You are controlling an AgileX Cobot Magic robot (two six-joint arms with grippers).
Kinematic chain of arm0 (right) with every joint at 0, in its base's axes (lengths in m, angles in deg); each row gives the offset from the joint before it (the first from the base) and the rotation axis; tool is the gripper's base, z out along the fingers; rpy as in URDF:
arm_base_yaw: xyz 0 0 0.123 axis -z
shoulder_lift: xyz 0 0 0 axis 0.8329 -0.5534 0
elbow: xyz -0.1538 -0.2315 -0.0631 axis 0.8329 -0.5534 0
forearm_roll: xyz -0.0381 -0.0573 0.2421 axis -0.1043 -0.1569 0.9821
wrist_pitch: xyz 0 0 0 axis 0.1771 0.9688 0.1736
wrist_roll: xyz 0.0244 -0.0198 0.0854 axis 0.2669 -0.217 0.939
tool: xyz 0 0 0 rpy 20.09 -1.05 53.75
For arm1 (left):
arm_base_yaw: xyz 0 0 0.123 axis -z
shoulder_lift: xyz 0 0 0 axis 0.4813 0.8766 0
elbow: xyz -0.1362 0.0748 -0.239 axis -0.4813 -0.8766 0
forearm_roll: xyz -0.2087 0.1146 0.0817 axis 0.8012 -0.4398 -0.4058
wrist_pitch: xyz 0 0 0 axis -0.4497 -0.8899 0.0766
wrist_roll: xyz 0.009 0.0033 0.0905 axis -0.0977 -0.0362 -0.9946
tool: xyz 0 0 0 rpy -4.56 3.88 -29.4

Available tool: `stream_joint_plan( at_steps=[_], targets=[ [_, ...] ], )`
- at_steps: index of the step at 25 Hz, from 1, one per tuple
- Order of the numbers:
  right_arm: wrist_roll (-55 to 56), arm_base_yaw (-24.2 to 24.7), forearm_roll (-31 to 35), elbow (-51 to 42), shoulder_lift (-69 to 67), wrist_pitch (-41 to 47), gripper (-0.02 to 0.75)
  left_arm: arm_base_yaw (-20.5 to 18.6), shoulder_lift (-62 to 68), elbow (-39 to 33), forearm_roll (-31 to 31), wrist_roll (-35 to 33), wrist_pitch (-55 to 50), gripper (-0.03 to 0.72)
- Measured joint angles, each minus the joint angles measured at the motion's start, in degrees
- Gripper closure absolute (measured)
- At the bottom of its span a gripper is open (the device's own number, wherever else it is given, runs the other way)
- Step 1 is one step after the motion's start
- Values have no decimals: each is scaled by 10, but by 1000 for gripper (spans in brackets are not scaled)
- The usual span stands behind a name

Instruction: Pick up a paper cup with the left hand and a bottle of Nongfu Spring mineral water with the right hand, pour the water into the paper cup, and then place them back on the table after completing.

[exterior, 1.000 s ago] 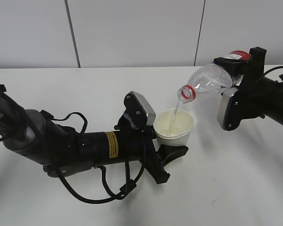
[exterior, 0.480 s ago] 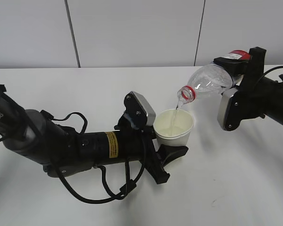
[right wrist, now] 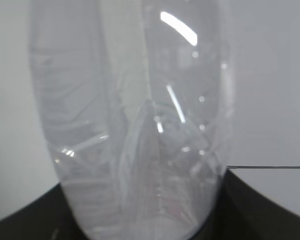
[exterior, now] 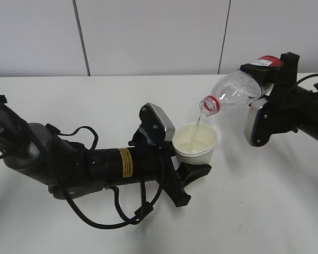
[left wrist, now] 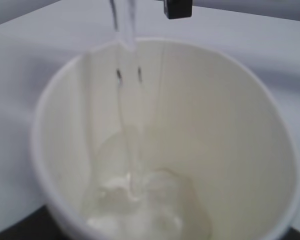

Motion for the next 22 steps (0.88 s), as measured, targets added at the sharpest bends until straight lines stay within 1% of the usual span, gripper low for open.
stream_joint_plan(
  at_steps=[13,19,22],
  targets=[
    [-1,0,0,0,-1,-1,353,0,0,0,0,0,-2,301],
    [24,0,0,0,-2,-2,353,0,0,0,0,0,-2,301],
    [56,0,-5,0,-2,-3,353,0,0,0,2,0,-2,301]
  ],
)
